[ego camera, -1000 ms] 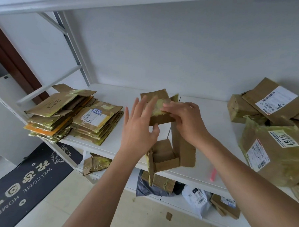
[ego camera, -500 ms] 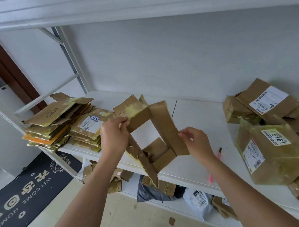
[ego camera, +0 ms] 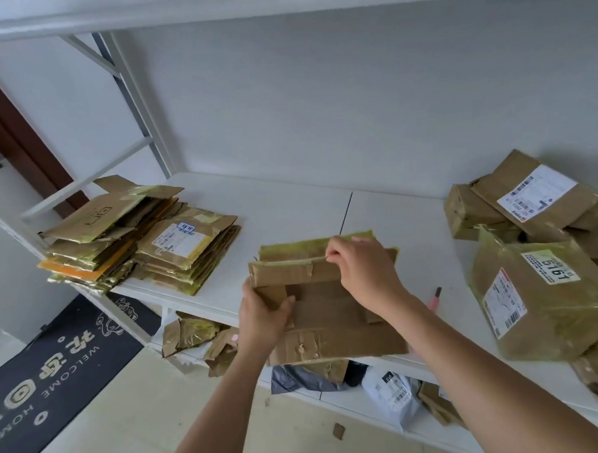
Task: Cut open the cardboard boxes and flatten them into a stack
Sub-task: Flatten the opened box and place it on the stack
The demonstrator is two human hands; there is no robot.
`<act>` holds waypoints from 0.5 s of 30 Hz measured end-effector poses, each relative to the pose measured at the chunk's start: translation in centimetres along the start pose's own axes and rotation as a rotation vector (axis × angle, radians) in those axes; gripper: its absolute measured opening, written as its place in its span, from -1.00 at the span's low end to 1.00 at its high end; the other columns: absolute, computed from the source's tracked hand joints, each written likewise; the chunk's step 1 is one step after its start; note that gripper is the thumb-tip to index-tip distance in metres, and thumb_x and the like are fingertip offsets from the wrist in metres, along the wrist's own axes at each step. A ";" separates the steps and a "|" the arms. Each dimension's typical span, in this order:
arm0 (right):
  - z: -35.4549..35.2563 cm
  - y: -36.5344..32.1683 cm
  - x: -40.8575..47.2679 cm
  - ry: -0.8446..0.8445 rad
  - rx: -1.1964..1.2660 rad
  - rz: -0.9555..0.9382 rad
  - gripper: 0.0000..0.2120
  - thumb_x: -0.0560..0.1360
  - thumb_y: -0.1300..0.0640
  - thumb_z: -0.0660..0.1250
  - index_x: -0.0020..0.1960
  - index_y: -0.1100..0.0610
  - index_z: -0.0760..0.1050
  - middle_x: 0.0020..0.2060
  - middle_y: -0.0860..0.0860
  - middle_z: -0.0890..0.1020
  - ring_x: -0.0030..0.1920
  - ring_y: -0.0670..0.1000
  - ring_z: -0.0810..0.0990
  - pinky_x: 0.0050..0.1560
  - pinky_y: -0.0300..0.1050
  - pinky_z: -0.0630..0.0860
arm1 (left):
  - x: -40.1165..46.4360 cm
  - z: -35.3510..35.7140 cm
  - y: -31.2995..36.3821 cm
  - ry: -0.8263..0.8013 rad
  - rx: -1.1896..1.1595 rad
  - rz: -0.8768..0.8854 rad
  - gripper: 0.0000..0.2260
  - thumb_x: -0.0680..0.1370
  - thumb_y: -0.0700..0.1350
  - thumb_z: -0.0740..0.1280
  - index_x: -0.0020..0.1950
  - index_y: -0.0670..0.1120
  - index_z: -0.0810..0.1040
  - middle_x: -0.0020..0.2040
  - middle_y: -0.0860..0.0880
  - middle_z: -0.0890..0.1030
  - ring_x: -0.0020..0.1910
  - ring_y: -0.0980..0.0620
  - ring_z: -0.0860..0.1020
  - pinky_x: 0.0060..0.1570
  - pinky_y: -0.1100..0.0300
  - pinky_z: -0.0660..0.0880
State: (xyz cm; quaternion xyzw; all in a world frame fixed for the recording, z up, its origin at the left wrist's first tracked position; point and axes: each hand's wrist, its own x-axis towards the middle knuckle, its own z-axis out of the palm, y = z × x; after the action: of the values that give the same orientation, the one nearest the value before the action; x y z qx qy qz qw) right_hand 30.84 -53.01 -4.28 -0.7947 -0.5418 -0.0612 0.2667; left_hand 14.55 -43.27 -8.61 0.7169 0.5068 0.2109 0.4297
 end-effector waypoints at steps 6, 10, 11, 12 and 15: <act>0.1 0.7 0.2 -0.017 0.035 0.042 -0.93 0.60 0.21 0.29 -0.03 0.15 0.54 -0.24 -0.01 0.61 -0.14 0.06 0.58 -0.09 -0.09 0.47 | -0.3 3.0 0.3 0.178 -0.089 -0.149 -0.41 0.46 0.03 0.48 0.36 -0.05 0.25 0.20 -0.05 0.50 0.05 -0.01 0.45 -0.09 0.06 0.40; 0.2 1.6 -0.1 0.049 0.050 -0.017 -0.92 0.60 0.19 0.31 -0.03 0.18 0.55 -0.23 0.03 0.64 -0.14 0.06 0.58 0.11 0.00 0.48 | -0.3 2.5 -0.6 0.107 -0.095 0.060 -0.18 0.48 -0.09 0.45 0.55 0.20 0.00 -0.01 -0.04 0.56 -0.11 -0.01 0.53 -0.16 0.09 0.46; 0.2 1.7 -0.2 0.078 0.054 -0.037 -0.92 0.59 0.20 0.32 -0.03 0.20 0.57 -0.22 0.04 0.64 -0.12 0.07 0.57 0.13 0.02 0.47 | -0.3 2.1 -1.2 0.080 -0.067 0.162 -0.13 0.48 -0.12 0.43 0.56 0.27 -0.07 -0.05 -0.01 0.55 -0.15 0.02 0.54 -0.17 0.15 0.47; 0.2 1.8 -0.2 0.112 0.055 -0.059 -0.93 0.57 0.23 0.34 -0.02 0.22 0.58 -0.21 0.06 0.64 -0.11 0.08 0.57 0.12 0.05 0.48 | -0.3 1.6 -1.7 0.045 -0.012 0.272 -0.11 0.49 -0.16 0.42 0.56 0.31 -0.09 -0.04 0.01 0.53 -0.18 0.07 0.53 -0.18 0.24 0.45; 0.4 2.4 0.0 0.204 0.055 -0.104 -0.88 0.52 0.29 0.39 0.06 0.25 0.57 -0.10 0.12 0.65 -0.01 0.13 0.59 0.21 0.14 0.52 | 0.1 0.0 -2.0 -0.064 0.162 0.473 -0.22 0.54 -0.22 0.34 0.56 0.28 0.01 0.27 0.00 0.44 -0.13 0.08 0.50 -0.15 0.41 0.41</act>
State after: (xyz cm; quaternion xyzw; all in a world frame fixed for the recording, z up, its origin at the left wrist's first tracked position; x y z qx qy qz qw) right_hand 32.92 -53.45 -5.47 -0.7474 -0.5538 -0.1406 0.3389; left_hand 13.52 -42.96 -10.31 0.8540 0.3262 0.2416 0.3253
